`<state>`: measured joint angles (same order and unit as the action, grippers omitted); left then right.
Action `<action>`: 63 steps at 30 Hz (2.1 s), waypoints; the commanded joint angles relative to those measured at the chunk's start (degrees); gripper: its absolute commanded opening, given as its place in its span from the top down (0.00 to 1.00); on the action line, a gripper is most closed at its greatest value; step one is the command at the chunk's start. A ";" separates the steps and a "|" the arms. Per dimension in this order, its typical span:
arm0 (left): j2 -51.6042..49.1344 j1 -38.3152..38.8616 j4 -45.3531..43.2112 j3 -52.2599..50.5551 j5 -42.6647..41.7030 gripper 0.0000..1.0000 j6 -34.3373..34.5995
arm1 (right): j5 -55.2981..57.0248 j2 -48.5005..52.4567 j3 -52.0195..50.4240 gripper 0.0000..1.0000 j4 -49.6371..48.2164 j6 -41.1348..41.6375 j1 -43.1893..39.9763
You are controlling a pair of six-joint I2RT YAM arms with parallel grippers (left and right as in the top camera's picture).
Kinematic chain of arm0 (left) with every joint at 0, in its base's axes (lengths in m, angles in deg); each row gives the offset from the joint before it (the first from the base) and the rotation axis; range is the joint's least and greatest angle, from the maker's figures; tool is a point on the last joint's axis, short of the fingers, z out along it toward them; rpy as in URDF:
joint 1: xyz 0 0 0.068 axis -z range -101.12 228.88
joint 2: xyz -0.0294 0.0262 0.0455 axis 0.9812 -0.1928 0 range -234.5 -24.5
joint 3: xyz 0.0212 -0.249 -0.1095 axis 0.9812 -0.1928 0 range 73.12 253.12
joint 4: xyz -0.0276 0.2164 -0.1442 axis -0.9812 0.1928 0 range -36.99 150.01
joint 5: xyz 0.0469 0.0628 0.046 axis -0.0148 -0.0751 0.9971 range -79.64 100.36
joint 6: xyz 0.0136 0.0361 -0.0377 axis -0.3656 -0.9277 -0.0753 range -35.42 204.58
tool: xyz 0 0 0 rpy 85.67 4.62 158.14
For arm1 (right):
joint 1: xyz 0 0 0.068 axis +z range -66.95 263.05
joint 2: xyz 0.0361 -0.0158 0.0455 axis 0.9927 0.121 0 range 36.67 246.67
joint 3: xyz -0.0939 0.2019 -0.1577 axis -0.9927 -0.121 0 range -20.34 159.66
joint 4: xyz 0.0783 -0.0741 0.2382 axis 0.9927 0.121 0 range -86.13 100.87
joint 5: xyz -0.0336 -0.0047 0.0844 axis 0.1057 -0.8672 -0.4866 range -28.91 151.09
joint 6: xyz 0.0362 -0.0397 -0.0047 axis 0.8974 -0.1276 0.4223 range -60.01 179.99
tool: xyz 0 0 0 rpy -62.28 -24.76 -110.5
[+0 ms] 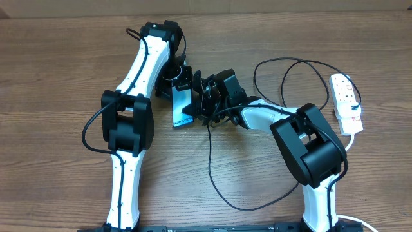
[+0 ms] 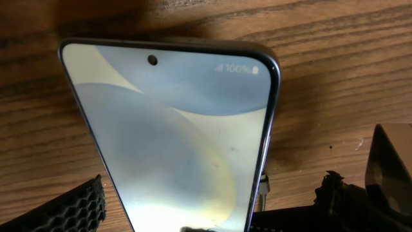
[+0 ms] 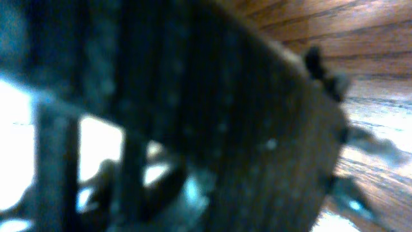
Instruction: Plug charger to phone and switch on socket
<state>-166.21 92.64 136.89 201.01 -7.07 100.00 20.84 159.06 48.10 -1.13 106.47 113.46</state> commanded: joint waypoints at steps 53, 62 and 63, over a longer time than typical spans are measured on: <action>-0.24 -11.15 7.02 5.14 -69.59 0.70 -35.12 | -20.68 0.09 0.17 0.96 -45.86 33.94 -7.61; -0.24 -11.08 7.58 5.14 -69.20 0.87 -35.15 | -20.61 0.09 0.17 0.96 -44.61 32.54 -7.61; -0.24 -11.08 7.58 5.14 -69.18 0.89 -35.15 | -20.61 0.09 0.17 0.96 -44.61 32.54 -7.61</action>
<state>-167.52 79.96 143.71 204.79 -71.66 66.56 -1.69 159.17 47.80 -47.05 137.88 104.90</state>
